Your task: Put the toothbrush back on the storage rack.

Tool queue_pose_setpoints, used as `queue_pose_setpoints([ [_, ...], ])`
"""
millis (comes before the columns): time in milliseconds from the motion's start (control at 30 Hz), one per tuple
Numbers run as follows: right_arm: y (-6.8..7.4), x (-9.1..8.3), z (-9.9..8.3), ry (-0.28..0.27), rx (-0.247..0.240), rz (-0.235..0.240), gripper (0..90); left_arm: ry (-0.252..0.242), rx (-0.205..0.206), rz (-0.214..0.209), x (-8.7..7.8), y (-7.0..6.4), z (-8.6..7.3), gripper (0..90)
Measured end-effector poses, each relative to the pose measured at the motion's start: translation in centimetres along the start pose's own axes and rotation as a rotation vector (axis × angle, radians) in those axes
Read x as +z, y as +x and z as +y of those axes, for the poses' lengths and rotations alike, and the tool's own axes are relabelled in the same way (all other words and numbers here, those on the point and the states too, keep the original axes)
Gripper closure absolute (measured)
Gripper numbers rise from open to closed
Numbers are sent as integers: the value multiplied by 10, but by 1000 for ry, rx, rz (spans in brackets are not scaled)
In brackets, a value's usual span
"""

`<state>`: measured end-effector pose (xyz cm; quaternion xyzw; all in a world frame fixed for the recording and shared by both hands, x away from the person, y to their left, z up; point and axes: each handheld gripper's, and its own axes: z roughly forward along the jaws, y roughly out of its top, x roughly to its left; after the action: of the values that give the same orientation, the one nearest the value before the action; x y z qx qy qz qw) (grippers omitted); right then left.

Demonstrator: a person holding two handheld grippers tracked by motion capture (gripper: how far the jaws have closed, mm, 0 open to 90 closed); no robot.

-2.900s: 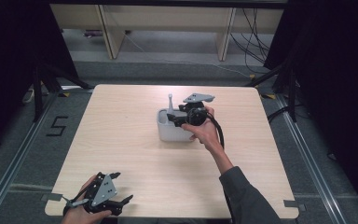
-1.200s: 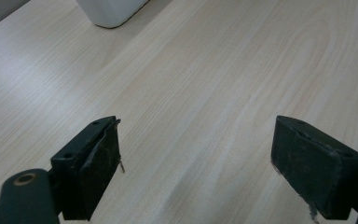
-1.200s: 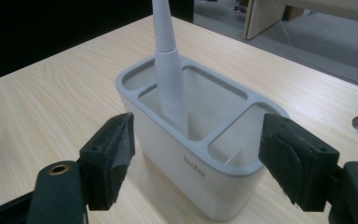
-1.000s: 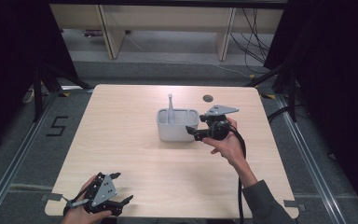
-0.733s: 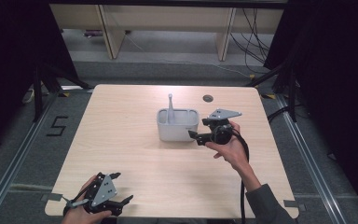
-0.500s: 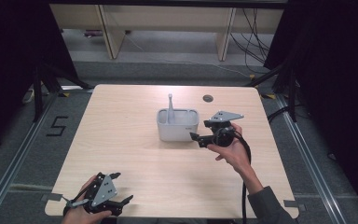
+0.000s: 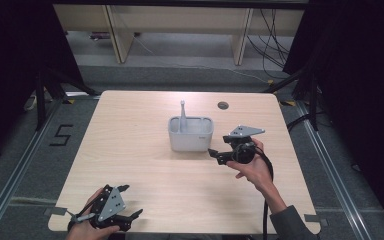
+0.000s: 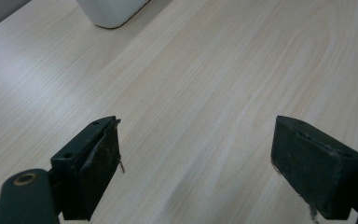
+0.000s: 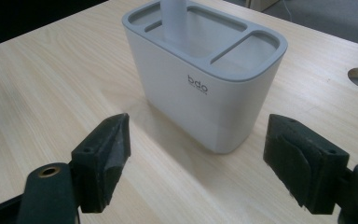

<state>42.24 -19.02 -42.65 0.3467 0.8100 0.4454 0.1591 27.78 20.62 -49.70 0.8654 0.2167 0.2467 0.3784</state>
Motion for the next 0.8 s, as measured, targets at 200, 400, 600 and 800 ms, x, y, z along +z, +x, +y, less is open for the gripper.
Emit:
queue_pose_setpoints([
  [200, 2, -2, -4, 16, 8, 9, 235, -4, 0, 10, 0, 0, 0, 150],
  [400, 6, -5, -12, 22, 14, 6, 232, -1, -1, 0, 0, 0, 0, 150],
  [600, 6, -4, -18, 14, -8, 13, 231, -2, -1, 2, 0, 0, 0, 150],
  [800, 10, -8, -27, 39, 21, 14, 230, -6, -6, 1, 0, 0, 0, 150],
])
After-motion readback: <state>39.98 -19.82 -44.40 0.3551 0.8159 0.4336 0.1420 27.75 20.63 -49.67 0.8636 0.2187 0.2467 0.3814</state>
